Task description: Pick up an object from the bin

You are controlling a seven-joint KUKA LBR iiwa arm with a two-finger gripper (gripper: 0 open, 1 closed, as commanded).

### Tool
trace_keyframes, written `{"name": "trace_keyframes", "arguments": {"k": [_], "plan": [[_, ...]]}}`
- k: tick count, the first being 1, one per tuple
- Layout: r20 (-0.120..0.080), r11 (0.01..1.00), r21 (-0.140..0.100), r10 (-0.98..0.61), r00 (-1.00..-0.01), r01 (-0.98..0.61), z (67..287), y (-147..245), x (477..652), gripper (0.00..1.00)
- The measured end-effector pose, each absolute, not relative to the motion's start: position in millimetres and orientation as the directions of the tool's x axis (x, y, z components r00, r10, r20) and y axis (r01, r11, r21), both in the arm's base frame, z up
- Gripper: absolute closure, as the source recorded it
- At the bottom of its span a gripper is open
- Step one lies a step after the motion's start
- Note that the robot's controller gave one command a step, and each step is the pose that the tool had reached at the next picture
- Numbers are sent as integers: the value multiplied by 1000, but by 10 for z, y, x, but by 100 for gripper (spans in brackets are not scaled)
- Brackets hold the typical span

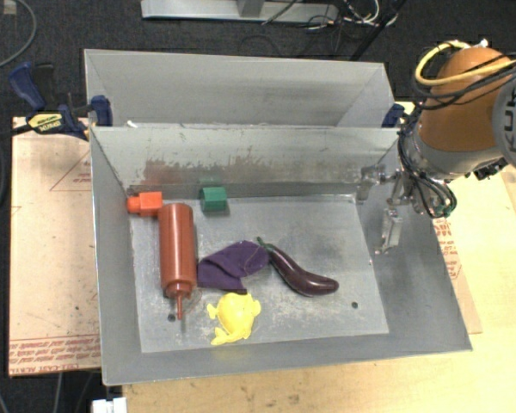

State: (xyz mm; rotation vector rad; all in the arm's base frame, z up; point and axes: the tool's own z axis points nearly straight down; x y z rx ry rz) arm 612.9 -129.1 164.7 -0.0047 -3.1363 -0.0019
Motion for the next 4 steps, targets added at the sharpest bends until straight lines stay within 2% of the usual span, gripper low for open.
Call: {"name": "trace_keyframes", "arguments": {"k": [1,2,3,4], "plan": [[-2,1000,0,1,-1000,1,1696,-1287,6143,0],[-8,999,-1,33,-999,33,1297,-1044,6014,0],[0,996,2,-86,-996,-86,917,-845,5790,0],[-6,991,0,-132,-991,-132,822,-714,5746,0]]}}
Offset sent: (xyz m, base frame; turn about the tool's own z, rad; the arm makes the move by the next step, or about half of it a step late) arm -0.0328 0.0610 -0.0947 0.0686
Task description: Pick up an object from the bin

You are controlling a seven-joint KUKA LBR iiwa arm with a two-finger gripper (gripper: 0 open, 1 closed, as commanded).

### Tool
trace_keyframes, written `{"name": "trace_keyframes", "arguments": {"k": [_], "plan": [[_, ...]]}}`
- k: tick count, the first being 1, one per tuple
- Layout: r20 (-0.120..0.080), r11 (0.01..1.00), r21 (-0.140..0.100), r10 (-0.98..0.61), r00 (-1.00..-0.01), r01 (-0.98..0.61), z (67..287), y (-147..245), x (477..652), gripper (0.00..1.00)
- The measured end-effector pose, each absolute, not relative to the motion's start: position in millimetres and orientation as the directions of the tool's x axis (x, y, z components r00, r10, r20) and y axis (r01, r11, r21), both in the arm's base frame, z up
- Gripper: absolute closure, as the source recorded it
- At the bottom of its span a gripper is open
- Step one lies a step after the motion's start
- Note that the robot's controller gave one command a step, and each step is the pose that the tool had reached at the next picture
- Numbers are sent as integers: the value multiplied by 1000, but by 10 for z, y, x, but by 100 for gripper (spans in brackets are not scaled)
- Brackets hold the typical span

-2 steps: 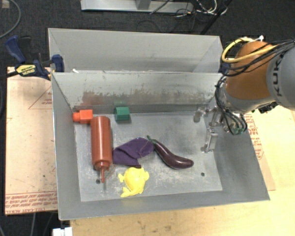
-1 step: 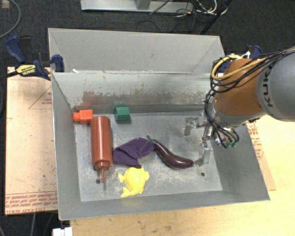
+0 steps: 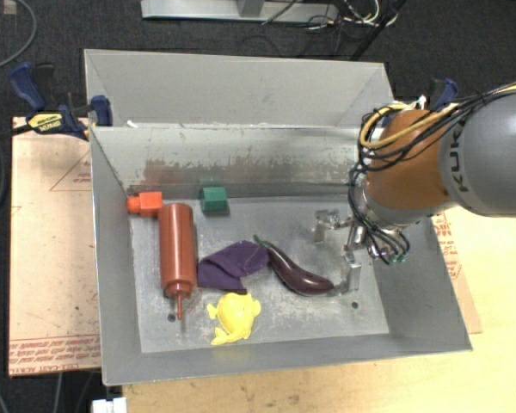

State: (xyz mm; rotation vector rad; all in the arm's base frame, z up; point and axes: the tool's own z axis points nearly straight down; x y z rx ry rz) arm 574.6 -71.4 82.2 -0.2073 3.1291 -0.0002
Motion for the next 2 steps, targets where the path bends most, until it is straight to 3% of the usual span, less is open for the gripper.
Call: {"name": "trace_keyframes", "arguments": {"k": [1,2], "plan": [[-3,1000,1,29,-1000,29,773,-625,5619,0],[-7,1000,2,-10,-1000,-10,700,-234,5484,100]]}}
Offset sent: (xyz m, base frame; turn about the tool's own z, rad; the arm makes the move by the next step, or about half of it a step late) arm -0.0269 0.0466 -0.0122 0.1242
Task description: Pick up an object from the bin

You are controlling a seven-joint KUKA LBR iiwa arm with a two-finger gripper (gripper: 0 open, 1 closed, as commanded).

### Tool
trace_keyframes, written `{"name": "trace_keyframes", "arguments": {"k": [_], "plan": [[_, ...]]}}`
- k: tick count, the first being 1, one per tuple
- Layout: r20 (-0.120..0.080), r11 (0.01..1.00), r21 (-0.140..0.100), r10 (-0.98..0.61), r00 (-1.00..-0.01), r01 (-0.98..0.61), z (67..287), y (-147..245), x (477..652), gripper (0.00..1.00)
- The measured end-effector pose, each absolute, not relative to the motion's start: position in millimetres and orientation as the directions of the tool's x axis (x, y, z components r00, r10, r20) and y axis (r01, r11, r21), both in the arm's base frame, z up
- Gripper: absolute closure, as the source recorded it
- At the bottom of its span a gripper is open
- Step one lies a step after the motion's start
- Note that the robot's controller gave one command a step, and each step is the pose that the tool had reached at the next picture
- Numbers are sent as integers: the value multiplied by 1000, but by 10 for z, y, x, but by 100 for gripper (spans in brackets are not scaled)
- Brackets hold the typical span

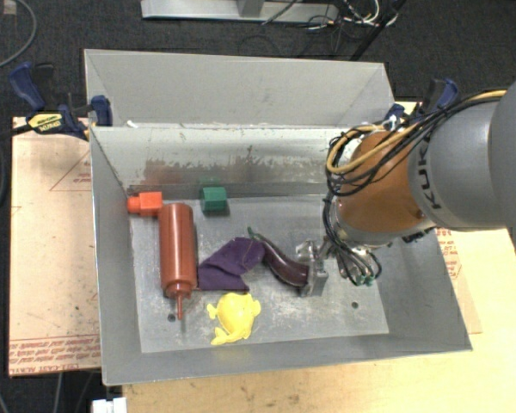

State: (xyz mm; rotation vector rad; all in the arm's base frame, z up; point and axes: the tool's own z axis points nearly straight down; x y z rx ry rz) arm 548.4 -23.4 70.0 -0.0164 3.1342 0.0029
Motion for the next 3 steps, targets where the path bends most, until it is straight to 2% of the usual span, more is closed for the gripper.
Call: {"name": "trace_keyframes", "arguments": {"k": [1,2,3], "plan": [[-7,1000,2,-11,-1000,-11,701,-234,5484,100],[-11,1000,2,-28,-1000,-28,1944,-278,5395,100],[-10,1000,2,-29,-1000,-29,1942,-277,5394,0]]}}
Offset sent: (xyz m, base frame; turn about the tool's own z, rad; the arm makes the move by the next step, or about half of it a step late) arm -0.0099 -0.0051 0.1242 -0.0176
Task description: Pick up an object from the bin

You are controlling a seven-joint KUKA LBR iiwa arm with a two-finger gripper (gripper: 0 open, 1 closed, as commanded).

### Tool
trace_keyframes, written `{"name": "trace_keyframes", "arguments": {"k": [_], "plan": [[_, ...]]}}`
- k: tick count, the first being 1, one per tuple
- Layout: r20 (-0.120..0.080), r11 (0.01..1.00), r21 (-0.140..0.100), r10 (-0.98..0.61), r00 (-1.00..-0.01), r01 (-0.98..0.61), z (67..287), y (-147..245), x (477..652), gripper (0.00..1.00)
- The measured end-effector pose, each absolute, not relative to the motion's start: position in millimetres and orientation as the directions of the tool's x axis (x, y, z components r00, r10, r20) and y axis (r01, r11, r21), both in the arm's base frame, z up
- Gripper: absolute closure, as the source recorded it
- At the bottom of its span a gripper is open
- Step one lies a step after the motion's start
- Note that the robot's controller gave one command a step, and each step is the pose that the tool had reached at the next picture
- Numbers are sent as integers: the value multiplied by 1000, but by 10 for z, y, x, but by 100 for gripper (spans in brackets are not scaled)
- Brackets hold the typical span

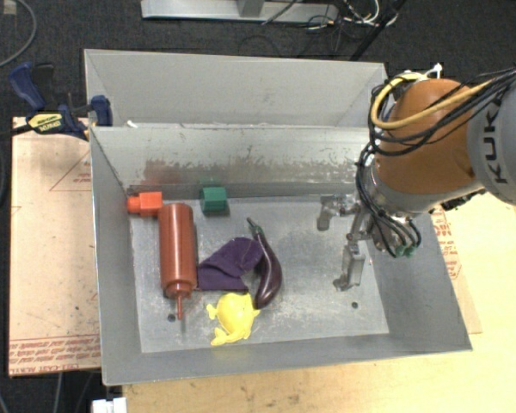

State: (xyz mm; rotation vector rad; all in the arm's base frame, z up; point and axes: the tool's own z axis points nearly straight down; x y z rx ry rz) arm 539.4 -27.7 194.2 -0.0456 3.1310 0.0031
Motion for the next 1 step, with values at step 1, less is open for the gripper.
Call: {"name": "trace_keyframes", "arguments": {"k": [1], "plan": [[-10,1000,2,-30,-1000,-30,1942,-277,5394,0]]}}
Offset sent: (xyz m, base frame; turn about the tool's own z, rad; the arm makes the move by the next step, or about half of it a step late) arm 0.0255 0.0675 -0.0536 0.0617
